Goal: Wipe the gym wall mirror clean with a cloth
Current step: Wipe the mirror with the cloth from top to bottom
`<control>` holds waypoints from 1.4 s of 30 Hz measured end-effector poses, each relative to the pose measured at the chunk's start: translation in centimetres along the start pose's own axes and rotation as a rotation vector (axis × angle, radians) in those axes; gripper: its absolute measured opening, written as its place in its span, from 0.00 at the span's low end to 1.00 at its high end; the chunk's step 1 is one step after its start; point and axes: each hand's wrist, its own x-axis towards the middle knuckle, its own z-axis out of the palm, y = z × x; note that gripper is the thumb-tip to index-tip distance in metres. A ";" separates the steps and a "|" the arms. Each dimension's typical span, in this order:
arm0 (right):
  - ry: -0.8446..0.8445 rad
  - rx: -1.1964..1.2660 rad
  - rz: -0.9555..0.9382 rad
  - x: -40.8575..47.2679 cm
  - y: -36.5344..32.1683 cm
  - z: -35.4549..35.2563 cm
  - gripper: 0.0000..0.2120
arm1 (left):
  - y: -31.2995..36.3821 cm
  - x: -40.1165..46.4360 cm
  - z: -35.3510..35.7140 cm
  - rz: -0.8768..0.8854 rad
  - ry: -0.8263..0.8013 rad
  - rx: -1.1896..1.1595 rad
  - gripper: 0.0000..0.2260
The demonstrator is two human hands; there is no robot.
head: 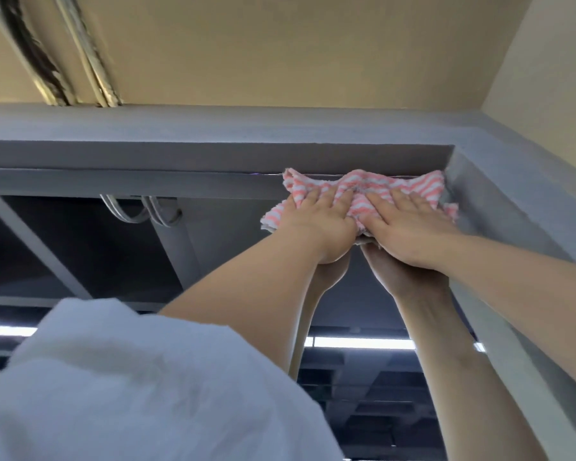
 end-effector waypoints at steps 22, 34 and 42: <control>-0.035 0.033 -0.180 -7.7 -29.4 4.2 0.25 | -25.2 -16.7 -3.2 -0.129 -0.011 0.112 0.24; -0.049 -0.017 -0.384 -11.3 -26.8 4.7 0.26 | -22.8 -20.7 -2.3 -0.219 -0.052 0.174 0.40; -0.084 -0.031 -0.276 -10.8 -15.3 3.0 0.26 | -12.2 -17.1 -0.6 -0.161 -0.063 0.137 0.32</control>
